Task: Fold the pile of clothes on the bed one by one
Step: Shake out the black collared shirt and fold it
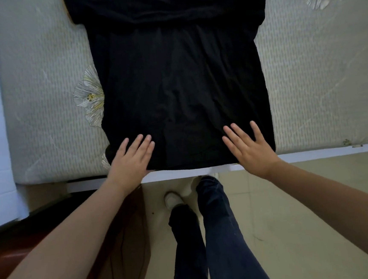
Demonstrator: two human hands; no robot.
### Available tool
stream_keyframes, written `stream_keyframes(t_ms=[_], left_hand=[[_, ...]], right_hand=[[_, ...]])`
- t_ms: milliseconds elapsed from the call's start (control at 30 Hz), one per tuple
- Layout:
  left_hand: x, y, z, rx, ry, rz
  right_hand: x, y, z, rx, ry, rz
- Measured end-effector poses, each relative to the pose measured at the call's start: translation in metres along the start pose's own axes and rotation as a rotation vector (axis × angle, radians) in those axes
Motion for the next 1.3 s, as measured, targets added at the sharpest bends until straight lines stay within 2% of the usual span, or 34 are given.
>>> stream_keyframes(t_ms=[100,167,267,500,600,700,733,800,900,967,1100,1300], left_hand=[[0.009,0.003,0.006,-0.053,0.009,-0.102],[0.016,0.004,0.010,-0.156,0.087,-0.062],[0.019,0.012,0.021,-0.226,0.173,0.002],[0.009,0.077,0.045,-0.281,0.258,0.127],[0.006,0.105,0.051,-0.145,0.258,0.102],[0.015,0.133,0.045,0.219,0.461,0.146],[0.019,0.137,0.049,0.255,0.495,0.169],[0.030,0.137,0.063,0.188,0.468,0.218],[0.057,0.120,0.091,0.012,0.392,0.365],[0.076,0.099,0.111,-0.074,0.334,0.410],[0.118,0.053,0.148,-0.134,0.288,0.525],[0.193,-0.022,0.194,-0.156,0.148,0.540]], right_hand=[[-0.009,0.004,0.004,-0.012,-0.080,-0.012],[-0.017,0.007,0.004,0.097,-0.158,-0.028],[-0.026,0.016,0.001,0.273,-0.170,0.013],[-0.009,0.044,0.044,0.444,-0.340,0.057],[-0.003,0.051,0.065,0.559,-0.523,0.037],[-0.001,0.050,0.092,0.603,-0.583,0.116],[-0.004,0.048,0.101,0.605,-0.581,0.102],[-0.016,0.038,0.117,0.560,-0.562,-0.015],[-0.046,0.015,0.142,0.365,-0.509,-0.223],[-0.068,-0.004,0.154,0.262,-0.459,-0.298],[-0.111,-0.044,0.167,0.128,-0.388,-0.408],[-0.186,-0.123,0.173,0.019,-0.419,-0.471]])
Point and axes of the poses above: each hand's wrist, its own y-axis away from the middle knuckle, its own z-axis out of the back of the hand, x = y × z, the point moved 3 cm from there along -y, towards the middle knuckle, and after that the axes turned 10 degrees about -z, right-handed, at the moved point
